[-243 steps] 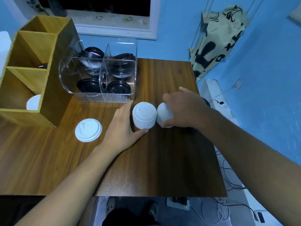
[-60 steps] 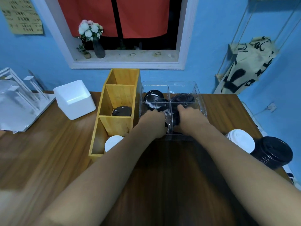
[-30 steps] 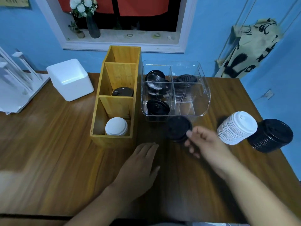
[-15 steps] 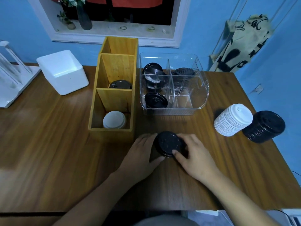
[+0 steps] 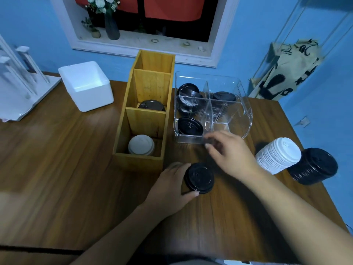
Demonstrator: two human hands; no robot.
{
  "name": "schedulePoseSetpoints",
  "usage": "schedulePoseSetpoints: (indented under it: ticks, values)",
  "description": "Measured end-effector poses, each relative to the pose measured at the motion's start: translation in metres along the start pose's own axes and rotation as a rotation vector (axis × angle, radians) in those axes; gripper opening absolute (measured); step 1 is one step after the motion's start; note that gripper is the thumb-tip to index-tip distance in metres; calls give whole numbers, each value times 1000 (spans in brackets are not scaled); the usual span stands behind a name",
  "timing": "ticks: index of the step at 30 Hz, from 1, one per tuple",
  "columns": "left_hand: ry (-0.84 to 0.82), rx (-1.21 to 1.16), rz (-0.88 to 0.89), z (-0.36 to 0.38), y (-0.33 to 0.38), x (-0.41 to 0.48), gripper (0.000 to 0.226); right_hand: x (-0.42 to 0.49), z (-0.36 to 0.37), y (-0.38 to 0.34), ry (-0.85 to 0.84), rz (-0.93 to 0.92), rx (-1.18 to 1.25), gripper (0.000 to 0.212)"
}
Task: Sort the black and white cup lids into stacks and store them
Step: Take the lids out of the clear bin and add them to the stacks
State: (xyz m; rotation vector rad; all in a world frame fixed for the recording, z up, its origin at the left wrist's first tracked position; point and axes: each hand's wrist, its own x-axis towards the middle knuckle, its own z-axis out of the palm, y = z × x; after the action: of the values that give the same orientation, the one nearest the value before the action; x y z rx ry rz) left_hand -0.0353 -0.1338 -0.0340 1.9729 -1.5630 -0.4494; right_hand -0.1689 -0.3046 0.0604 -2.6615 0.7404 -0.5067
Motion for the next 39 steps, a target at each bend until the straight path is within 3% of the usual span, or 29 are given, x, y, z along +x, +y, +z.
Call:
schedulePoseSetpoints:
  ticks: [4, 9, 12, 14, 17, 22, 24, 28, 31, 33, 35, 39]
  values:
    - [-17, -1, -42, 1, 0, 1, 88, 82, -7, -16, -70, -54, -59, 36]
    - [-32, -5, -53, -1, 0, 1, 88, 149, 9, -17, -572, 15, -209, 84]
    - [-37, -8, -51, -3, 1, 0, 88, 159, 17, -11, -621, 34, -326, 108]
    - [-35, -14, -49, -4, 1, 0, 88, 158, 18, -8, -615, 17, -353, 113]
    - [-43, -11, -46, -5, 2, 0, 88, 155, 21, -10, -590, -7, -377, 108]
    - [-27, 26, 19, -6, 2, -1, 83, 145, 18, -13, -565, -45, -387, 48]
    - [-29, 43, 49, -6, 4, -1, 83, 138, 13, -16, -514, -53, -342, 37]
    - [-67, 40, 74, -7, 5, -1, 90, 114, -10, -21, -288, -47, -160, 36]
    - [-80, 63, 100, -6, 2, -1, 92, 65, -37, -20, -90, 43, 238, 31]
    - [-78, 75, 111, -5, 0, 1, 89, 18, -46, -14, -42, 182, 690, 31]
    - [-77, 78, 114, -4, -2, 2, 87, -30, -37, 1, -25, 367, 977, 32]
    - [-89, 88, 154, -4, -3, 3, 88, -105, -6, 37, 45, 799, 1061, 32]
